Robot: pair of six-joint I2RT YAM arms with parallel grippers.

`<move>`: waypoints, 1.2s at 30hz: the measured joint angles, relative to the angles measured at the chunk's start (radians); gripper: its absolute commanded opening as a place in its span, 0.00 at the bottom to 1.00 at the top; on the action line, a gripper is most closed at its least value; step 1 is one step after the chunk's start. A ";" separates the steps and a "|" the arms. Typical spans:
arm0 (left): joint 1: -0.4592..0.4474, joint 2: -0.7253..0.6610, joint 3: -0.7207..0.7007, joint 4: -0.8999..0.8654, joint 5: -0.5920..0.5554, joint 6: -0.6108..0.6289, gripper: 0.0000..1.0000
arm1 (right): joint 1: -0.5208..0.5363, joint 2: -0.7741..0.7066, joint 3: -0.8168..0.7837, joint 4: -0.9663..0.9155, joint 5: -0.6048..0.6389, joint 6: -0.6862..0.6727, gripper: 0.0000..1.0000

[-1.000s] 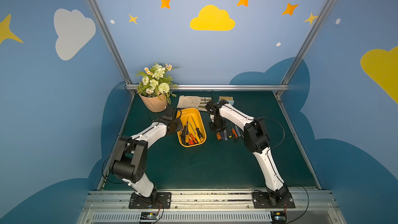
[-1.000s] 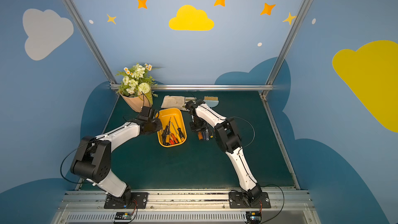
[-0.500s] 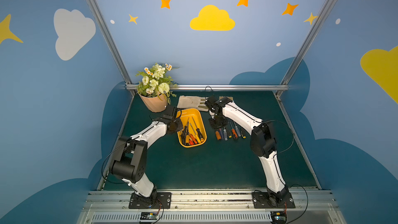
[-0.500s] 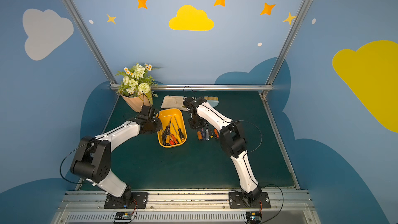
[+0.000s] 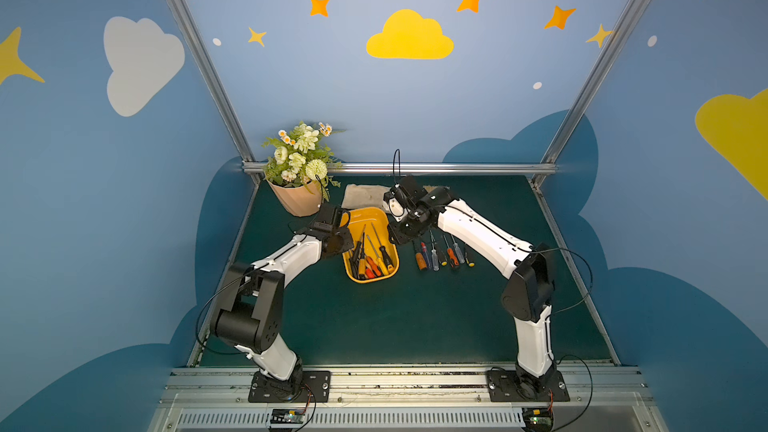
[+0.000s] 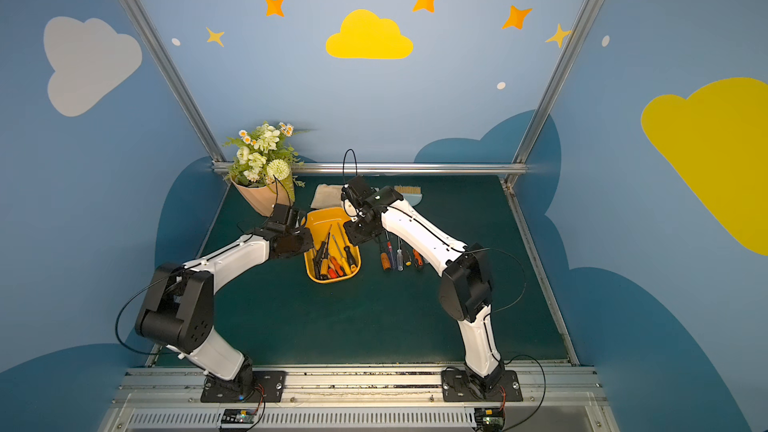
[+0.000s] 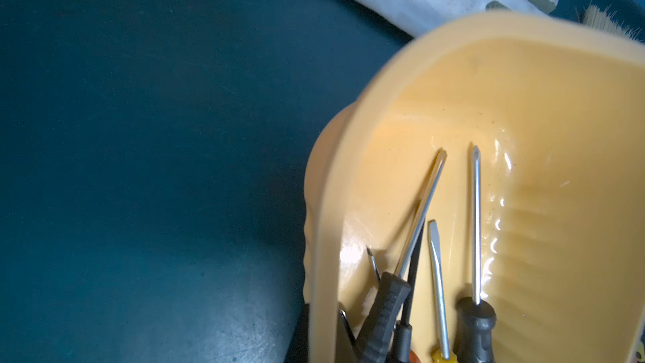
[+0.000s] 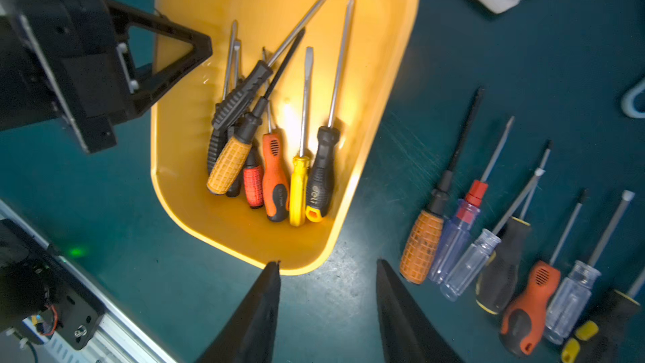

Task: Take out the screwdriver from the storage box
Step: Place the screwdriver at the center of the board, then pick up the screwdriver from the storage box.

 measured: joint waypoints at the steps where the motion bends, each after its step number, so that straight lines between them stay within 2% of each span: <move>1: 0.000 0.000 0.000 0.001 0.000 0.000 0.02 | 0.008 0.013 0.010 -0.003 0.000 -0.002 0.47; 9: 0.000 0.000 -0.005 0.009 -0.001 0.000 0.02 | 0.063 0.164 0.129 -0.041 0.035 -0.002 0.46; 19: 0.000 0.000 -0.013 0.017 -0.003 0.000 0.02 | 0.063 0.356 0.295 -0.132 0.117 0.063 0.41; 30: -0.002 0.000 -0.014 0.030 -0.001 -0.005 0.02 | 0.068 0.444 0.370 -0.151 0.170 0.132 0.40; 32: -0.002 0.000 -0.014 0.032 0.000 -0.006 0.02 | 0.069 0.450 0.370 -0.151 0.180 0.150 0.37; 36: -0.002 0.000 -0.015 0.029 -0.003 -0.008 0.02 | 0.070 0.454 0.370 -0.162 0.213 0.200 0.21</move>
